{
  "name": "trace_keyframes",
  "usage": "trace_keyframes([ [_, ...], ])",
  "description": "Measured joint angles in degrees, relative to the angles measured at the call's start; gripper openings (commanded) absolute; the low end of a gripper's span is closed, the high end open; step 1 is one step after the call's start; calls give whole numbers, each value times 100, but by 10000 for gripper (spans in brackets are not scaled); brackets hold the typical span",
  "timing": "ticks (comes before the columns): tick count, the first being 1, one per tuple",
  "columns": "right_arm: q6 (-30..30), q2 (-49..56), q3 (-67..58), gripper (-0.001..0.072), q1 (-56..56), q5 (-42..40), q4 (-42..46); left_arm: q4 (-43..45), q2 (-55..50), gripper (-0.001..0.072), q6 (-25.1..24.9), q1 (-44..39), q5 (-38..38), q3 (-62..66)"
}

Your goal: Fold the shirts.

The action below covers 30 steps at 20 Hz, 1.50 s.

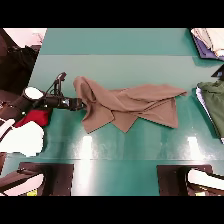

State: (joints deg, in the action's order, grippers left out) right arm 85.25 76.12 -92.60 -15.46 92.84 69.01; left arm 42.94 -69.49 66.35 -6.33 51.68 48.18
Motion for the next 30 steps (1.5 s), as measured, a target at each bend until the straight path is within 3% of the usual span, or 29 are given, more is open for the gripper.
trace_keyframes([
  [2, -17, -363, 966, 407, -221, -188, 2, 426, 0, 34, 155, -13, 245, 400],
  [3, -46, -529, 1513, 529, -326, -310, -4, 577, 0, 34, 210, -15, 345, 586],
  [4, -114, -688, 2124, 588, -446, -437, -68, 693, 0, 35, 258, -17, 422, 767],
  [10, -772, -1054, 5143, 568, -870, -1432, -992, 999, 0, 35, 369, -24, 682, 1237],
  [12, -968, -1086, 5689, 507, -909, -1770, -1327, 1029, 0, 35, 387, -24, 730, 1276],
  [15, -1141, -1110, 6122, 499, -894, -2142, -1766, 1047, 0, 35, 422, -24, 772, 1300],
  [16, -1182, -1113, 6181, 449, -828, -2262, -1858, 1058, 0, 34, 433, -24, 787, 1303],
  [18, -1224, -1113, 6199, 416, -645, -2496, -1921, 1058, 0, 34, 474, -24, 800, 1311],
  [20, -1257, -1108, 6113, 62, -415, -2750, -1869, 1060, 0, 34, 501, -24, 846, 1311],
  [21, -1261, -1106, 6030, 19, -319, -2822, -1812, 1062, 0, 34, 514, -24, 883, 1314],
  [26, -1281, -1174, 5049, 19, -90, -2282, -1943, 1154, 50, 34, 562, -24, 1375, 1838],
  [30, -1163, -1585, 3585, 19, -116, -2017, -1978, 1263, 76, 34, 643, -26, 2214, 3598],
])
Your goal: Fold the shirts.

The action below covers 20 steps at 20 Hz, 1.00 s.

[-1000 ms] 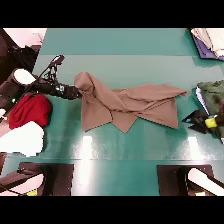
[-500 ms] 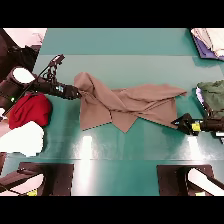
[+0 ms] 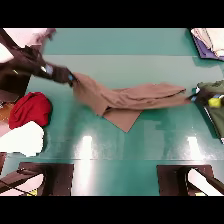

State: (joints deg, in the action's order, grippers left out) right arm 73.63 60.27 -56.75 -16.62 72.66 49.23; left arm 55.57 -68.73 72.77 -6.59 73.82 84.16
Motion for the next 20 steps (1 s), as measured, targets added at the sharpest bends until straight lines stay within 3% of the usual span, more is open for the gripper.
trace_keyframes([
  [3, 199, -356, -1316, 19, -234, -129, -11, 225, 2, 34, 83, -2, 271, 1687],
  [7, 352, -702, -2844, 19, -640, -284, -20, 590, 127, 34, 308, -2, 63, 3340],
  [14, 428, -1244, -4518, 18, -1226, -439, 9, 807, 1119, 34, 562, -2, -1082, 3742],
  [20, 601, -1340, -5257, 18, -1467, -267, 37, 708, 1687, 33, 992, 0, -1362, 3759],
])
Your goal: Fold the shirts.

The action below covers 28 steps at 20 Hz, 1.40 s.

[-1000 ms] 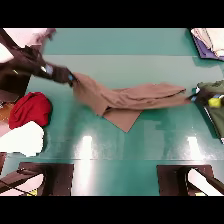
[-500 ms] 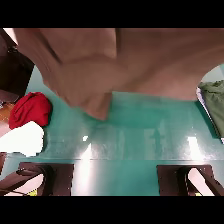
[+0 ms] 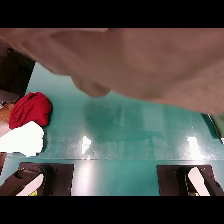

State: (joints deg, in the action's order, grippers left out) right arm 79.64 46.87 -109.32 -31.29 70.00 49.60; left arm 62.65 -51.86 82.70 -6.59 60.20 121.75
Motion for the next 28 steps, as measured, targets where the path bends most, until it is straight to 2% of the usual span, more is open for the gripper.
trace_keyframes([
  [6, 608, 1003, -391, 17, 243, 1156, 11, -87, -535, 34, 116, -2, 369, -793],
  [11, 833, 2328, 356, 17, 1287, 2065, 610, -122, -2269, 34, 146, -2, 1196, -1075],
  [14, 881, 3237, 905, 17, 1799, 2328, 925, -129, -3397, 34, 149, -2, 1641, -1119],
  [17, 918, 4083, 1110, 18, 2009, 2153, 1075, -151, -4258, 34, 37, -2, 1569, -1134],
  [24, 903, 5316, 501, 17, 2096, 800, 1182, -162, -4996, 34, -339, -2, 94, -1139],
  [26, 754, 5425, 400, 16, 2103, 671, 1189, -90, -5040, 34, -505, -2, 83, -1139],
  [28, 610, 5482, 424, 16, 2105, 758, 1204, 144, -5060, 34, -638, -2, 463, -1143],
])
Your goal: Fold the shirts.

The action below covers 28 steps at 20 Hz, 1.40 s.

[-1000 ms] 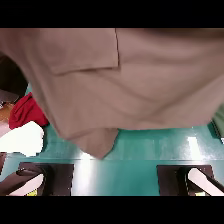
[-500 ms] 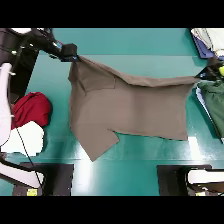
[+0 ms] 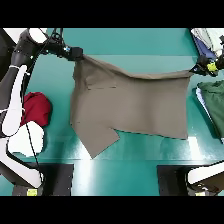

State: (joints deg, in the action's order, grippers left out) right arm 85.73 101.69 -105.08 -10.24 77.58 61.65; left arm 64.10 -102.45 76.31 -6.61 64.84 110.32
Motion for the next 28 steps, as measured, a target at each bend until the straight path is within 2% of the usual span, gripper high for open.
trace_keyframes([
  [5, -179, 39, 699, 16, -35, 562, 11, 470, -20, 34, -127, 2, 1110, -466],
  [8, -256, -116, 1316, 17, -2, 599, 9, 654, -20, 35, -144, 2, 1303, -955],
  [11, -299, -380, 1895, 19, 24, 293, 7, 890, -20, 35, -142, 2, 1340, -1303],
  [12, -310, -450, 2035, 24, 28, 205, 9, 942, -20, 56, -140, 2, 1340, -1364],
  [13, -319, -522, 2149, 136, 33, 136, 9, 1001, -20, 346, -118, 2, 1340, -1410],
  [14, -321, -575, 2223, 402, 33, 90, 7, 1054, -20, 681, -68, 2, 1346, -1443],
  [15, -330, -605, 2273, 510, 13, 57, 7, 1108, -20, 641, -4, 2, 1370, -1467],
  [16, -339, -629, 2284, 507, -31, 57, 11, 1172, -20, 592, 68, 2, 1401, -1484],
  [19, -339, -715, 2118, 501, -238, 321, 24, 1572, 17, 591, 315, 15, 1644, -1458],
  [21, -343, -920, 2041, 438, -411, 581, 125, 1788, 186, 591, 509, 107, 1784, -1438],
  [23, -404, -1283, 2142, 438, -575, 772, 238, 1790, 498, 591, 647, 221, 1910, -1530],
  [25, -452, -1725, 2420, 431, -697, 863, 315, 1641, 986, 591, 721, 282, 1985, -1915],
  [28, -496, -2374, 2959, 431, -772, 820, 361, 1351, 2013, 591, 824, 302, 1794, -3171],
])
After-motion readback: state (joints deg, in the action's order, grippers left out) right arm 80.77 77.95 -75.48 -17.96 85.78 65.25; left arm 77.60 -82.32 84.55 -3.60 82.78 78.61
